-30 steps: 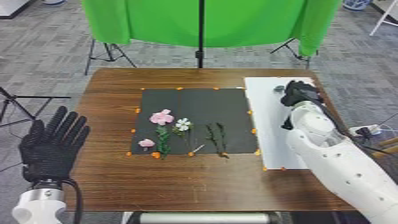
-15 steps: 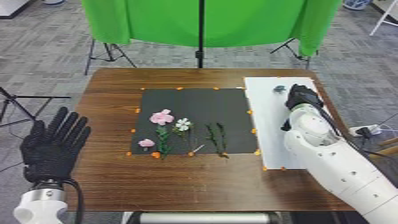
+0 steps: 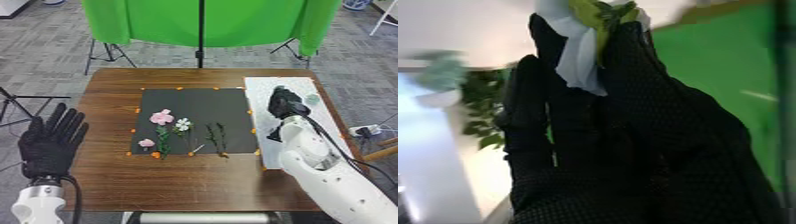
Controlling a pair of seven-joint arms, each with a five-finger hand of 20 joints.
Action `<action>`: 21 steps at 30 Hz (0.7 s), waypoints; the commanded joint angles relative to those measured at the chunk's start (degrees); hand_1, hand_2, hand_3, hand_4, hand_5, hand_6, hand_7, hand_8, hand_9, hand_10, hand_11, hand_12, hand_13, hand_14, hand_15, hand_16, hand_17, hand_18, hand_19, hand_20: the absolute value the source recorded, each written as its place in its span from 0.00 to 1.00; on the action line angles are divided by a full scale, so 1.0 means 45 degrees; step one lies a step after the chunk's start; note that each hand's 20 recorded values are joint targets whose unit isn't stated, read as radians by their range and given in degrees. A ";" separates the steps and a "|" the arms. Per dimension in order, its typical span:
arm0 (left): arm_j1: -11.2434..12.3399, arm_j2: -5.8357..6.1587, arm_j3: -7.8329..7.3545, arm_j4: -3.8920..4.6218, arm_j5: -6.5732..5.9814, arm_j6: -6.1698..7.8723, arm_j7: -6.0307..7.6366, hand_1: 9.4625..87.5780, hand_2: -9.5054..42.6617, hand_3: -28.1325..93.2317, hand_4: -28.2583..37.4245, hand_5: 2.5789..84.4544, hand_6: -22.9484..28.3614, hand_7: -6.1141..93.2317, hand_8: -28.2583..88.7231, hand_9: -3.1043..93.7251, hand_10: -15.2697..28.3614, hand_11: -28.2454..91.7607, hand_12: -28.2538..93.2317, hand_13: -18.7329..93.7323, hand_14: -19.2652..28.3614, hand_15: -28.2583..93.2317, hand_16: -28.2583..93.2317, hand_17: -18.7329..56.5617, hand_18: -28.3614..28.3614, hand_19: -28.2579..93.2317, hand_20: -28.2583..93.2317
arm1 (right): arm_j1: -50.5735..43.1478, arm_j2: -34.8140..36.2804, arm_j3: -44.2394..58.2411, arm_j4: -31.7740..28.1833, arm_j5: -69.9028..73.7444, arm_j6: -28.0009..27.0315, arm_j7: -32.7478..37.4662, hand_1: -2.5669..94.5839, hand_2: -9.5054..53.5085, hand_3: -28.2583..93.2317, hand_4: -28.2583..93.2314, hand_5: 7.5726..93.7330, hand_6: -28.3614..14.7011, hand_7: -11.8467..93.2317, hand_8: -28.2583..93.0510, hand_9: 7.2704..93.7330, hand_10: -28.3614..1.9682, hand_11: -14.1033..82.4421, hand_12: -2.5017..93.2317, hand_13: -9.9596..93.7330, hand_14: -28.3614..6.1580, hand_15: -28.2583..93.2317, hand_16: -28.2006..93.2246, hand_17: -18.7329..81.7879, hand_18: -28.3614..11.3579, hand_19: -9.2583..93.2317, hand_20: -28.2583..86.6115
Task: Arrange flowers
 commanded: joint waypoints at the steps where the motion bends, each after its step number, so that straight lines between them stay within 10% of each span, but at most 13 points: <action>1: -0.0590 0.0329 0.0199 0.0361 0.0253 -0.0383 -0.0310 0.17 0.44 0.86 0.00 0.48 0.58 0.11 0.18 0.40 0.63 0.32 0.31 0.39 0.61 0.35 0.21 0.22 0.68 0.37 0.33 | 0.0158 -0.0663 -0.1023 -0.1747 -0.0051 0.0115 -0.1431 0.71 0.09 0.79 0.00 0.76 0.59 0.37 0.23 0.84 0.54 0.26 0.46 0.77 0.59 0.50 0.55 0.51 0.25 0.84 0.60; 10: -0.1420 0.0487 0.0677 0.0879 0.0205 -0.0454 -0.0416 0.17 0.44 0.86 0.00 0.47 0.58 0.11 0.18 0.39 0.62 0.32 0.31 0.38 0.61 0.34 0.21 0.22 0.66 0.36 0.33 | 0.0164 -0.1904 -0.2078 -0.1843 0.0842 -0.0619 -0.1916 0.70 0.09 0.78 0.00 0.76 0.60 0.36 0.23 0.84 0.53 0.24 0.44 0.77 0.58 0.50 0.55 0.51 0.25 0.84 0.60; 21: -0.1860 0.0477 0.1079 0.1061 0.0232 -0.0476 -0.0572 0.17 0.43 0.86 0.00 0.47 0.57 0.11 0.18 0.39 0.62 0.31 0.31 0.37 0.60 0.33 0.21 0.23 0.65 0.34 0.33 | 0.0299 -0.2615 -0.2925 -0.1591 0.0791 -0.0868 -0.1736 0.69 0.09 0.78 0.00 0.75 0.59 0.33 0.23 0.83 0.53 0.23 0.42 0.76 0.57 0.50 0.53 0.51 0.25 0.84 0.59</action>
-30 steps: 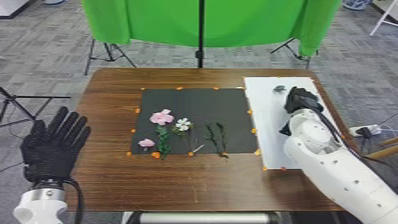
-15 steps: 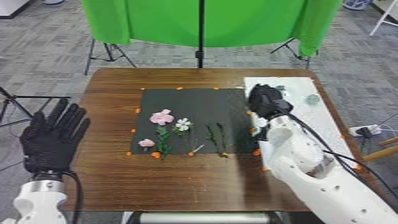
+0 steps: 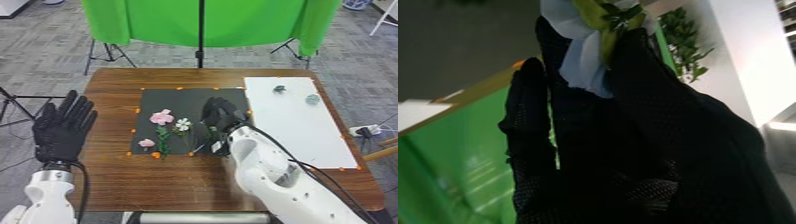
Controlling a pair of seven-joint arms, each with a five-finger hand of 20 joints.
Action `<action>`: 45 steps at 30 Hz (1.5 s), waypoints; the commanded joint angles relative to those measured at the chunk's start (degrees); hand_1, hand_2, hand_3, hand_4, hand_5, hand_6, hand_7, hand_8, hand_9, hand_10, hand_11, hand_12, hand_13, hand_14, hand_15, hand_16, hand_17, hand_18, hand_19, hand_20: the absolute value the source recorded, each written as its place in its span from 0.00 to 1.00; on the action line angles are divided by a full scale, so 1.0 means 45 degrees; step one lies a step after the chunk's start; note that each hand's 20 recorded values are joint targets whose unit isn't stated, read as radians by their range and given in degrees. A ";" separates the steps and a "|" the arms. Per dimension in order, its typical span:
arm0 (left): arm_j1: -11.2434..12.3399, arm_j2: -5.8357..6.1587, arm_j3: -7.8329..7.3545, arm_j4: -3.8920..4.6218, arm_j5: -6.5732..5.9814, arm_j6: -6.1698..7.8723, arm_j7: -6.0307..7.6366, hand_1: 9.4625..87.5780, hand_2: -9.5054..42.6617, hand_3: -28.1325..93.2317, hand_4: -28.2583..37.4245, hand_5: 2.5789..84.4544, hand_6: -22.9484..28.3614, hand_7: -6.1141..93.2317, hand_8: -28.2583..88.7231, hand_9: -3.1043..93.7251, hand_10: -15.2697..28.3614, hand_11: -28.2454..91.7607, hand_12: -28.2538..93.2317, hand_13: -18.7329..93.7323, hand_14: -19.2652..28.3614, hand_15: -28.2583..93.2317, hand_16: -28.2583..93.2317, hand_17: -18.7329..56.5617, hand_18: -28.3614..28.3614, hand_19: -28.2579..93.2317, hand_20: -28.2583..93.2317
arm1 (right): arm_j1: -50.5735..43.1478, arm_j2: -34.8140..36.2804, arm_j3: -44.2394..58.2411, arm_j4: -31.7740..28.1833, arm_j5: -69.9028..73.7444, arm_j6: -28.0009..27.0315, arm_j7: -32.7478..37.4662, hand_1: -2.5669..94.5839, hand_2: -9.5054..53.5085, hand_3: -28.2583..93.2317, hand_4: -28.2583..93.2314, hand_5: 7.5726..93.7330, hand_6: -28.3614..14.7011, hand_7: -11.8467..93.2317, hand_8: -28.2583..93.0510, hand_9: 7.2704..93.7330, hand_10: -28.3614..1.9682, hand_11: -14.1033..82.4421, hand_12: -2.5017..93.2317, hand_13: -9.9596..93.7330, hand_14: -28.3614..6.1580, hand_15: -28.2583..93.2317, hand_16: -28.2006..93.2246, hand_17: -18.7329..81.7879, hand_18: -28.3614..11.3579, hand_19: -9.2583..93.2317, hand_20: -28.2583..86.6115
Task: Arrange flowers
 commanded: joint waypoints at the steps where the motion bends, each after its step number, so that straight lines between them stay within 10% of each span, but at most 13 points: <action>1: -0.0240 0.0013 0.0267 0.0189 0.0043 -0.0161 -0.0283 0.17 0.43 0.86 0.00 0.47 0.57 0.11 0.18 0.39 0.62 0.31 0.31 0.37 0.60 0.33 0.21 0.23 0.65 0.34 0.33 | -0.0115 -0.0501 -0.0382 0.0146 -0.0208 -0.0251 0.0124 0.69 0.09 0.78 0.00 0.75 0.59 0.33 0.23 0.82 0.53 0.23 0.42 0.76 0.57 0.50 0.53 0.50 0.25 0.84 0.59; 10: -0.0108 -0.0107 0.0172 0.0052 0.0065 0.0064 -0.0388 0.17 0.43 0.86 0.00 0.48 0.58 0.11 0.18 0.39 0.62 0.32 0.31 0.37 0.61 0.33 0.21 0.22 0.65 0.35 0.33 | -0.0304 -0.0409 -0.0010 -0.0170 0.0248 -0.0917 0.0387 0.61 0.01 0.82 0.00 0.67 0.59 0.24 0.16 0.69 0.48 0.29 0.19 0.73 0.51 0.50 0.48 0.49 0.18 0.86 0.56; 16: -0.0012 -0.0085 0.0157 0.0008 -0.0012 0.0104 -0.0328 0.17 0.43 0.86 0.00 0.48 0.58 0.11 0.18 0.39 0.62 0.32 0.31 0.37 0.61 0.34 0.21 0.22 0.65 0.35 0.33 | -0.0515 -0.0125 0.0504 -0.0858 0.0166 -0.0547 0.0660 0.52 0.00 0.88 0.01 0.61 0.53 0.23 0.14 0.63 0.39 0.28 0.18 0.69 0.44 0.57 0.38 0.48 0.16 0.88 0.54; 19: 0.0048 -0.0073 0.0177 -0.0109 -0.0219 0.0594 -0.0251 0.17 0.43 0.86 0.00 0.48 0.58 0.11 0.18 0.39 0.62 0.32 0.31 0.37 0.61 0.34 0.21 0.22 0.65 0.35 0.33 | -0.0576 -0.0043 0.0844 -0.1197 0.0166 -0.0164 0.1386 0.50 0.00 0.89 0.01 0.59 0.50 0.22 0.14 0.61 0.35 0.27 0.17 0.68 0.41 0.57 0.37 0.48 0.15 0.88 0.54; 26: 0.0217 -0.0113 0.0044 -0.0146 -0.0202 0.0386 -0.0146 0.17 0.43 0.86 0.00 0.48 0.58 0.12 0.18 0.39 0.63 0.32 0.32 0.37 0.61 0.34 0.21 0.22 0.66 0.36 0.33 | -0.0373 0.0478 0.2166 -0.1362 -0.0156 0.0217 0.1930 0.47 0.00 0.87 0.01 0.55 0.45 0.20 0.15 0.55 0.26 0.26 0.17 0.66 0.36 0.58 0.36 0.48 0.11 0.90 0.52; 35: 0.0442 -0.0036 -0.0151 -0.0311 -0.0098 0.0186 0.0099 0.17 0.43 0.86 0.00 0.48 0.58 0.12 0.18 0.39 0.63 0.32 0.31 0.37 0.61 0.34 0.21 0.22 0.66 0.36 0.33 | 0.0197 0.3048 0.4393 0.1598 0.0865 0.1627 0.1683 0.42 0.00 0.90 0.02 0.47 0.45 0.20 0.15 0.40 0.27 0.24 0.16 0.45 0.28 0.42 0.33 0.36 0.21 0.72 0.41; 45: 0.0759 -0.0191 -0.0289 -0.0449 -0.0166 0.0393 0.0349 0.17 0.43 0.86 0.00 0.48 0.58 0.11 0.18 0.39 0.63 0.32 0.31 0.38 0.61 0.34 0.21 0.22 0.66 0.36 0.33 | 0.1483 0.3734 0.3966 0.4455 0.1615 -0.0228 0.1853 0.46 0.00 0.92 0.00 0.33 0.48 0.22 0.15 0.28 0.41 0.23 0.14 0.36 0.33 0.31 0.36 0.30 0.29 0.59 0.36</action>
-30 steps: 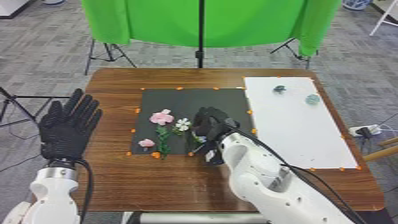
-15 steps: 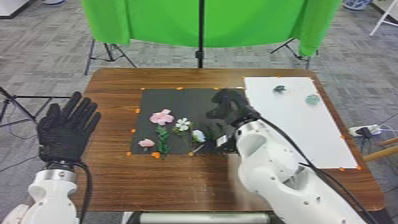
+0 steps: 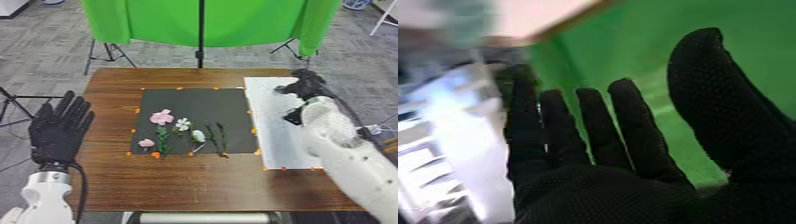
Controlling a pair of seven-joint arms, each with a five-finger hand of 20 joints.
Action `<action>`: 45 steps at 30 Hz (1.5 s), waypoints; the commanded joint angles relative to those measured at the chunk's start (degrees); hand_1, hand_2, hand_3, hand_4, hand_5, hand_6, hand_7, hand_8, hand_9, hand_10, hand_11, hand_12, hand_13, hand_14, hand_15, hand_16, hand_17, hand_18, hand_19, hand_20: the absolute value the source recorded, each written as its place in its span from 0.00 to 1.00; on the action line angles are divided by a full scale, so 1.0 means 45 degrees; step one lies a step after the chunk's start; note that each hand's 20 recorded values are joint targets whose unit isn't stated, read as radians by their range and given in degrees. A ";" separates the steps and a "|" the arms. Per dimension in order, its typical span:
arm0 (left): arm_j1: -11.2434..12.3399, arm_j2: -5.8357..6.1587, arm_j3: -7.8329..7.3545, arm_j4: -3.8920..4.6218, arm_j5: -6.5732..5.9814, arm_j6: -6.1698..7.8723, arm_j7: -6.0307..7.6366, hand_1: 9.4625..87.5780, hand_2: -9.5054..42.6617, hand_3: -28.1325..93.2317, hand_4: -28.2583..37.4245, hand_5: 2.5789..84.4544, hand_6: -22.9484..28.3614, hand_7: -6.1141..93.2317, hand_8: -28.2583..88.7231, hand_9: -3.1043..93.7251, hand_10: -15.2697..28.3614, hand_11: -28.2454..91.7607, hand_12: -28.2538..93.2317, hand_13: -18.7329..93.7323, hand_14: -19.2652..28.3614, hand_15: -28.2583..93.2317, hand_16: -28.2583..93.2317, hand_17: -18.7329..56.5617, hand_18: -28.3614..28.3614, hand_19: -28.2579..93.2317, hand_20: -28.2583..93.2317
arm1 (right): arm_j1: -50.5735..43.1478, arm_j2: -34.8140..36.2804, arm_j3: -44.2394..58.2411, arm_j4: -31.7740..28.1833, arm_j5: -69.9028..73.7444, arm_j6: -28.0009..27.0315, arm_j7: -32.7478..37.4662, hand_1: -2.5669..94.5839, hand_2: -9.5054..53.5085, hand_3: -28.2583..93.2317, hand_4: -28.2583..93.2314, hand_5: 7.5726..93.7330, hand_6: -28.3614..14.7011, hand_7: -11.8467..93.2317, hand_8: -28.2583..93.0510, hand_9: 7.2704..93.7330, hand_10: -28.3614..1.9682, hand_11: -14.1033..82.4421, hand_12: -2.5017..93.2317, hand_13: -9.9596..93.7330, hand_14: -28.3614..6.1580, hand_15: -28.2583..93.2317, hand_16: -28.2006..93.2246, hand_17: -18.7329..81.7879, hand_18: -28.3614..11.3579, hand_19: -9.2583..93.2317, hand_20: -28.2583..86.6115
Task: Arrange flowers
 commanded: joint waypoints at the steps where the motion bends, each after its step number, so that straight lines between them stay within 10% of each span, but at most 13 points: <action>1: 0.0443 -0.0238 -0.0051 -0.0088 -0.0035 0.0105 0.0090 0.17 0.43 0.86 0.00 0.48 0.58 0.11 0.18 0.39 0.62 0.32 0.31 0.38 0.61 0.34 0.21 0.22 0.66 0.36 0.33 | 0.0658 0.0584 0.0068 0.1395 -0.0362 -0.1591 0.0228 0.47 0.00 0.92 0.00 0.33 0.48 0.22 0.15 0.28 0.41 0.23 0.14 0.36 0.34 0.31 0.36 0.30 0.29 0.58 0.36; 11: 0.0482 -0.0341 0.0018 -0.0122 -0.0047 0.0279 0.0068 0.17 0.43 0.86 0.00 0.47 0.58 0.11 0.18 0.37 0.62 0.31 0.31 0.38 0.62 0.35 0.21 0.21 0.67 0.37 0.33 | 0.1406 -0.0061 -0.0741 0.2463 -0.0301 -0.4281 0.0226 0.55 0.00 0.90 0.00 0.41 0.59 0.25 0.13 0.42 0.57 0.26 0.13 0.53 0.45 0.35 0.38 0.39 0.26 0.62 0.38; 17: 0.0549 -0.0383 0.0023 -0.0148 -0.0014 0.0213 0.0003 0.17 0.43 0.86 0.00 0.47 0.57 0.11 0.18 0.37 0.62 0.32 0.31 0.38 0.64 0.36 0.22 0.21 0.68 0.37 0.34 | 0.1065 -0.0098 -0.1244 0.2519 -0.0857 -0.2678 0.0478 0.60 0.00 0.87 0.00 0.57 0.61 0.27 0.12 0.57 0.55 0.29 0.17 0.64 0.51 0.42 0.39 0.44 0.23 0.75 0.45; 21: 0.0620 -0.0441 -0.0030 -0.0170 -0.0054 0.0285 0.0047 0.17 0.43 0.86 0.00 0.47 0.57 0.11 0.18 0.37 0.62 0.32 0.31 0.38 0.64 0.36 0.22 0.21 0.68 0.37 0.34 | 0.0671 0.0010 -0.1178 0.2030 -0.1395 -0.1561 0.0086 0.70 0.00 0.76 0.00 0.75 0.65 0.38 0.23 0.86 0.63 0.30 0.48 0.78 0.62 0.52 0.59 0.48 0.20 0.83 0.56; 32: 0.0639 -0.0449 0.0035 -0.0134 -0.0121 0.0312 -0.0059 0.17 0.43 0.86 0.00 0.46 0.57 0.11 0.18 0.37 0.62 0.32 0.31 0.39 0.66 0.38 0.22 0.21 0.69 0.37 0.34 | -0.0277 0.0063 -0.0330 -0.2862 0.1846 -0.1856 -0.0718 0.69 0.00 0.80 0.00 0.77 0.62 0.46 0.27 0.87 0.61 0.34 0.53 0.78 0.60 0.57 0.60 0.48 0.17 0.85 0.60; 45: 0.0272 -0.0425 0.0521 0.0069 -0.0044 0.0158 -0.0350 0.17 0.43 0.86 0.00 0.46 0.58 0.12 0.18 0.38 0.62 0.33 0.32 0.39 0.67 0.39 0.22 0.21 0.69 0.37 0.34 | 0.0505 -0.1719 -0.2385 -0.2418 0.2749 -0.3166 -0.1205 0.69 0.00 0.80 0.00 0.77 0.61 0.46 0.27 0.87 0.61 0.34 0.53 0.78 0.58 0.59 0.59 0.48 0.16 0.85 0.61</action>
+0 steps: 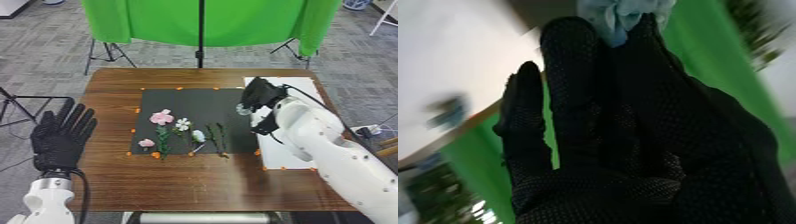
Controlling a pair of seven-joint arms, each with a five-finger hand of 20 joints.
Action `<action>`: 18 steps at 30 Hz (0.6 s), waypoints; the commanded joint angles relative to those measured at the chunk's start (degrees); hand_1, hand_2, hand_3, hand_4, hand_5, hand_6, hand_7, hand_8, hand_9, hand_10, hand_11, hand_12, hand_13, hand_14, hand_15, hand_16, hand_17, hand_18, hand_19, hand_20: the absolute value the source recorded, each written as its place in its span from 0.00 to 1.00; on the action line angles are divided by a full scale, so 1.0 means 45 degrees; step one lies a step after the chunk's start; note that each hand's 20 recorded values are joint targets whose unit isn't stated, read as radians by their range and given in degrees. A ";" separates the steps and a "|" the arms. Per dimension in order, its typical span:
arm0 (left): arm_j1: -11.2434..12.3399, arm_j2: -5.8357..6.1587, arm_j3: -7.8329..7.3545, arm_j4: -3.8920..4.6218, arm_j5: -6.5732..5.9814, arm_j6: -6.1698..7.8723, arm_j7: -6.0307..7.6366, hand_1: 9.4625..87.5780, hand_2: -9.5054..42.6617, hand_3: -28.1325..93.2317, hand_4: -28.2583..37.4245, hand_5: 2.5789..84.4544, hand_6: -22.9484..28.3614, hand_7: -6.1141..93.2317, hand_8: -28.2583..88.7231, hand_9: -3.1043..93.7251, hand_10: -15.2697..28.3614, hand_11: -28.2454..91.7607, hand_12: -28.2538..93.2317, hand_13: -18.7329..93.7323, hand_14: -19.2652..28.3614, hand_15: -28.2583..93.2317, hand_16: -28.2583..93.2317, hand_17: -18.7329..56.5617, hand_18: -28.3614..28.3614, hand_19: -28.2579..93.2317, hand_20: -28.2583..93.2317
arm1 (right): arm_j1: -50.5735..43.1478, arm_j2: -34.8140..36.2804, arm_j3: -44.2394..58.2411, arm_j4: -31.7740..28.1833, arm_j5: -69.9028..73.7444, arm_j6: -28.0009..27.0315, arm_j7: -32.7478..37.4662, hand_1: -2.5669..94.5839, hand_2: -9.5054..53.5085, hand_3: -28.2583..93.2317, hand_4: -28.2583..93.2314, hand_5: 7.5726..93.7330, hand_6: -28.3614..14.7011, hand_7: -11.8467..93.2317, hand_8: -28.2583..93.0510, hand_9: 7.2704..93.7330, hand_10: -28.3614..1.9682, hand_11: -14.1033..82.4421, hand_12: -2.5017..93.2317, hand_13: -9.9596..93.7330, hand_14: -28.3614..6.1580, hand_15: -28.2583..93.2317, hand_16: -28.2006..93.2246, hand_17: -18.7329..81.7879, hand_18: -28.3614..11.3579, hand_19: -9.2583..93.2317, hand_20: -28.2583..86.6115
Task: Arrange flowers
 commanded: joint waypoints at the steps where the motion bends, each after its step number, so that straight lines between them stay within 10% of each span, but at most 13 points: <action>1: -0.0186 -0.0044 0.0396 0.0226 -0.0023 0.0065 -0.0352 0.18 0.43 0.86 0.00 0.46 0.58 0.12 0.18 0.38 0.62 0.33 0.32 0.39 0.67 0.39 0.22 0.21 0.69 0.37 0.34 | -0.0004 -0.1134 -0.0957 0.0512 -0.0541 -0.0556 -0.0126 0.69 0.00 0.80 0.00 0.77 0.61 0.46 0.27 0.87 0.61 0.34 0.53 0.78 0.57 0.59 0.59 0.48 0.16 0.85 0.61; 18: -0.0114 0.0142 0.0193 0.0170 0.0047 0.0026 -0.0480 0.17 0.43 0.86 0.00 0.46 0.58 0.12 0.18 0.38 0.62 0.33 0.32 0.39 0.67 0.39 0.21 0.21 0.69 0.37 0.34 | -0.0409 -0.1179 -0.1625 0.0023 -0.1560 -0.0323 -0.0432 0.69 0.00 0.80 0.00 0.74 0.62 0.43 0.25 0.85 0.60 0.30 0.48 0.75 0.59 0.58 0.58 0.47 0.18 0.85 0.61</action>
